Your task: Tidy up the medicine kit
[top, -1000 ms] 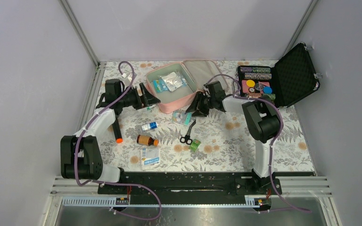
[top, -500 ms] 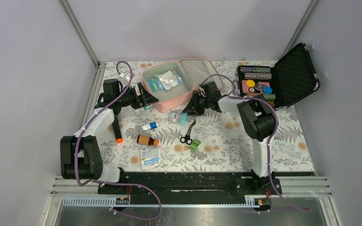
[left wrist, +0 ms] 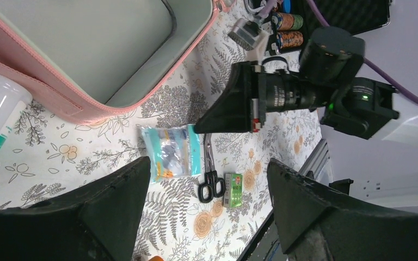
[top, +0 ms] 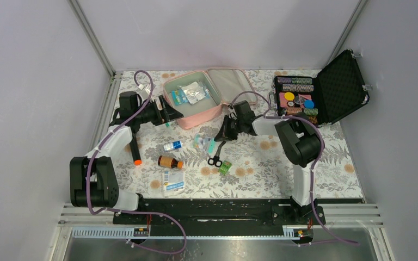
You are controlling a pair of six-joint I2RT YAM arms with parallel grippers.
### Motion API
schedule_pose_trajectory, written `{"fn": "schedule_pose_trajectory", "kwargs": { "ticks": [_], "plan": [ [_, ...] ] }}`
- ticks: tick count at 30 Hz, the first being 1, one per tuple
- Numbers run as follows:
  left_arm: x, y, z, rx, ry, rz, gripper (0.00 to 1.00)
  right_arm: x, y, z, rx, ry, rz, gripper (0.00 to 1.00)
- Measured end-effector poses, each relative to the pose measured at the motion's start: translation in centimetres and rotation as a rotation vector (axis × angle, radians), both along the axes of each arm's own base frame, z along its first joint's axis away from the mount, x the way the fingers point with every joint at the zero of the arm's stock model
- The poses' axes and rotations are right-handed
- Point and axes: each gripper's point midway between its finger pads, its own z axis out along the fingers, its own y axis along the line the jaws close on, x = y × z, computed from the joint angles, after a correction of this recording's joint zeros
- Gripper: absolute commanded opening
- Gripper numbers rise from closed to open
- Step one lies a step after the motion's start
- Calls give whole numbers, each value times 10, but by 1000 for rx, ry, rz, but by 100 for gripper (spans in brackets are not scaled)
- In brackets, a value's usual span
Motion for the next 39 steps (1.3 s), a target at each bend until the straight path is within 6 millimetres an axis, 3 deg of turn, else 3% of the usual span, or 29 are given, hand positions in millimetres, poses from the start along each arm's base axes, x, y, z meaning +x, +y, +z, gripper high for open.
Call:
{"fn": "schedule_pose_trajectory", "kwargs": {
  "ticks": [3,8,9,11,14,20,23,26,33,39],
  "plan": [
    [-1,0,-4,-1,6,1,78,-13,-8,9,-17,-25,26,0],
    [-2,0,-14,0,34,5,78,-19,-18,43,-14,-141,46,0],
    [-3,-1,-17,1,43,4,78,-19,-18,49,-12,-162,50,3],
    [-4,-3,-23,2,62,-2,78,-18,-18,54,-10,-188,61,20],
    [-9,-11,-33,9,95,-23,78,-18,-18,47,-22,-169,70,33],
    [-32,-35,-50,52,124,-111,78,-15,-15,6,-69,-62,81,40],
    [-40,-46,-60,87,129,-148,77,-16,-12,6,-51,-35,88,43],
    [-44,-51,-71,114,140,-170,77,-17,-9,7,-40,-29,96,44],
    [-52,-55,-119,176,271,-187,75,-17,7,8,56,4,129,44],
    [-52,-57,-138,231,313,-189,72,-17,15,6,104,27,144,34]
  ]
}}
